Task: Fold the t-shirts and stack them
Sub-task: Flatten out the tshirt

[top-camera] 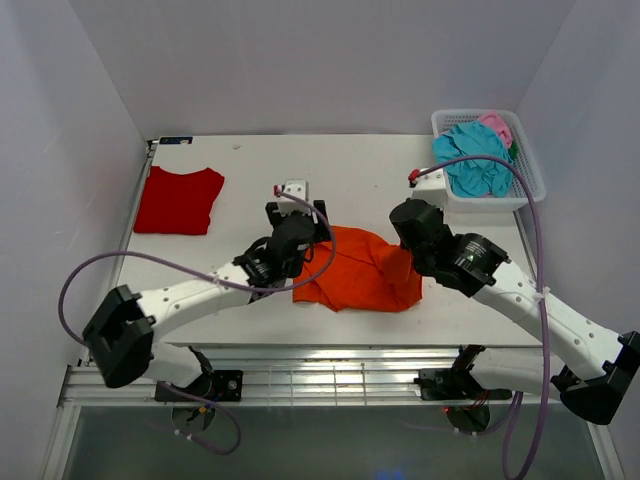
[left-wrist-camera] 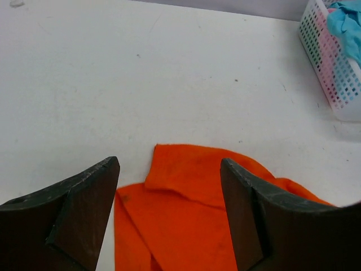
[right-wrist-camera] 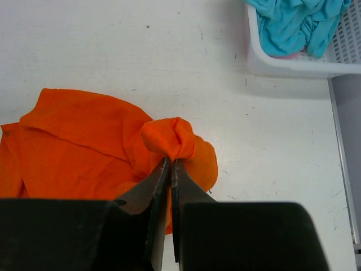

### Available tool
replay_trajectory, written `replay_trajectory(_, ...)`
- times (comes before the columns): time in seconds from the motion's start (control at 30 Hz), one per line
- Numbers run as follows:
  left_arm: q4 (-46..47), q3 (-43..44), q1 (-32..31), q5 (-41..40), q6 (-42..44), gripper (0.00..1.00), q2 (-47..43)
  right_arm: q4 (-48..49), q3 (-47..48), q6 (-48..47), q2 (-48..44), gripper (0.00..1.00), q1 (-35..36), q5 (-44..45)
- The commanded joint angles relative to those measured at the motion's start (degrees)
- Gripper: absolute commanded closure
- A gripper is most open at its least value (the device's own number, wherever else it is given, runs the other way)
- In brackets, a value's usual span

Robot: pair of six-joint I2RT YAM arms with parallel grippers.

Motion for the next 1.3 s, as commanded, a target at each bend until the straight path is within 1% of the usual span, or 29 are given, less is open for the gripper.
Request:
replay_trajectory(0.0, 8.65, 7.13, 5.96, 10.39, 7.44, 0.17, 9.97, -0.40, -1.44, 5.99, -2.86, 0.92, -0.25, 2.98)
replay_trajectory(0.03, 8.48, 9.75, 7.29, 13.36, 7.53, 0.18, 14.95, -0.40, -1.89, 6.17, -3.21, 0.92, -0.25, 2.71)
replay_trajectory(0.07, 8.39, 10.82, 9.48, 14.44, 7.53, 0.18, 17.18, -0.49, -2.76, 6.34, -4.00, 0.92, -0.25, 2.62)
replay_trajectory(0.13, 8.39, 12.41, 11.77, 16.90, 7.35, 0.19, 21.74, -0.58, -3.64, 6.52, -4.62, 0.92, -0.25, 2.27)
replay_trajectory(0.17, 8.30, 13.55, 13.09, 20.13, 7.18, 0.20, 22.82, -0.75, -4.00, 6.43, -5.06, 0.92, -0.33, 2.09)
replay_trajectory(0.2, 8.04, 14.43, 15.63, 21.64, 7.18, 0.20, 24.04, -0.75, -4.52, 6.17, -5.23, 0.92, -0.34, 1.92)
replay_trajectory(0.23, 6.90, 15.65, 16.96, 23.05, 6.65, 0.21, 27.10, -0.67, -4.79, 6.17, -5.32, 0.92, -0.34, 1.66)
replay_trajectory(0.27, 3.24, 19.06, 19.32, 24.89, 5.95, 0.21, 28.87, -0.75, -4.88, 6.00, -5.32, 0.92, -0.34, 1.31)
replay_trajectory(0.37, -2.22, 25.48, 21.71, 27.89, 5.15, 0.21, 35.63, -0.75, -5.49, 6.08, -4.45, 0.92, -0.34, 0.95)
replay_trajectory(0.47, -6.36, 28.93, 21.72, 28.33, 5.16, 0.21, 39.60, -0.75, -5.93, 6.17, -3.48, 0.92, -0.25, 0.95)
replay_trajectory(0.57, -6.38, 29.38, 21.81, 29.56, 4.80, 0.21, 40.31, -0.67, -6.81, 6.52, -2.95, 0.92, -0.34, 1.12)
replay_trajectory(0.7, -11.12, 31.84, 21.81, 31.41, 2.96, 0.22, 43.21, -0.75, -7.16, 7.22, -2.07, 0.92, -0.42, 1.04)
replay_trajectory(0.93, -11.39, 27.28, 21.72, 32.47, 0.50, 0.23, 41.64, -0.75, -7.78, 7.75, -0.75, 0.92, -0.34, 1.13)
replay_trajectory(1.03, -12.71, 26.48, 21.72, 32.64, -0.12, 0.24, 41.37, -0.75, -7.69, 8.10, -0.49, 0.92, -0.42, 1.39)
replay_trajectory(1.17, -11.74, 24.20, 21.46, 33.96, -0.82, 0.26, 40.41, 0.12, -8.13, 8.10, -0.05, 0.92, -0.42, 0.78)
replay_trajectory(1.27, -11.83, 24.19, 20.75, 34.31, -0.91, 0.27, 40.49, 0.13, -8.22, 8.19, 0.48, 0.92, -0.42, 0.51)
